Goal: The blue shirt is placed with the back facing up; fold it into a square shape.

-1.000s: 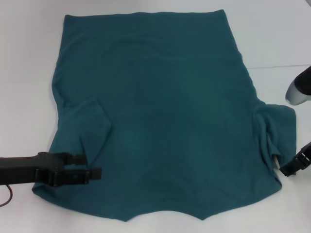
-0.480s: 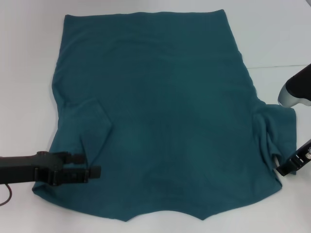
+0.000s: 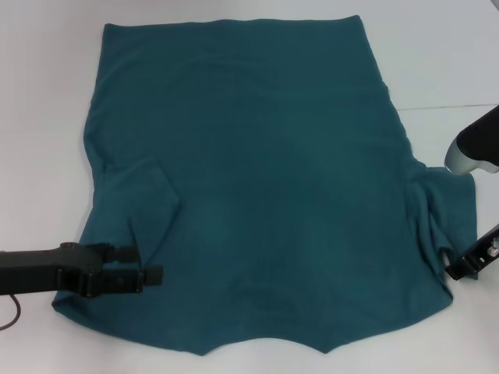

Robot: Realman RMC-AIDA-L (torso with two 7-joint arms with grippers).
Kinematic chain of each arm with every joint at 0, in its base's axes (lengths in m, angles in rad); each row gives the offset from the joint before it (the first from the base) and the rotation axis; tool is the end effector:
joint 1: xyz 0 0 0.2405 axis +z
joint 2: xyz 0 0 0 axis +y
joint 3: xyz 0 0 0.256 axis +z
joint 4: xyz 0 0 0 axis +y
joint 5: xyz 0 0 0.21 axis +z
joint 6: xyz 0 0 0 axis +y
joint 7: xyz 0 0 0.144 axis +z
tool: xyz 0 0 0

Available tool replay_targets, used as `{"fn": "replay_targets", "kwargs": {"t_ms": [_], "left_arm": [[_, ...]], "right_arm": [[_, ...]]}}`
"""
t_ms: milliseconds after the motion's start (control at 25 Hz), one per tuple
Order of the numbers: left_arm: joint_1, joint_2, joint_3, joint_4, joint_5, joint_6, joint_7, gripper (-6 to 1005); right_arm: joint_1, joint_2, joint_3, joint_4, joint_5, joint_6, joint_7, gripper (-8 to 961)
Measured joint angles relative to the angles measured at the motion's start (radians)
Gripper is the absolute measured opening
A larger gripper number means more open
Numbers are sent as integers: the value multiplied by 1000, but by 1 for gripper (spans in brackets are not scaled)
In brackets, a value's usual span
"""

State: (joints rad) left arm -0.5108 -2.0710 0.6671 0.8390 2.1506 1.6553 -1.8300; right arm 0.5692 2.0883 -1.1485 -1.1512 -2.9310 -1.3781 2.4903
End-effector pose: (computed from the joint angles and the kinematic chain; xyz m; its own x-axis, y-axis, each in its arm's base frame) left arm -0.2672 0.3250 0.0264 0.6563 0.6378 0.4031 0.7009 -0.7132 -0.0127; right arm 0.2814 0.3684 0.0373 0.5534 -0.8124 0.1836 -0.5273 -0.5123 -0.6779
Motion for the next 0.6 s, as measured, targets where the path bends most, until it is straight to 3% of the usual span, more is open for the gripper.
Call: {"fn": "replay_targets", "kwargs": {"t_ms": [80,600], "left_arm": [[0,0,0,0,0,0,0,876],[0,0,0,0,0,1,0,876]], "right_arm": [[0,0,0,3,1,3,0,568],[-1,3,6,5,1,10,2,550]]}}
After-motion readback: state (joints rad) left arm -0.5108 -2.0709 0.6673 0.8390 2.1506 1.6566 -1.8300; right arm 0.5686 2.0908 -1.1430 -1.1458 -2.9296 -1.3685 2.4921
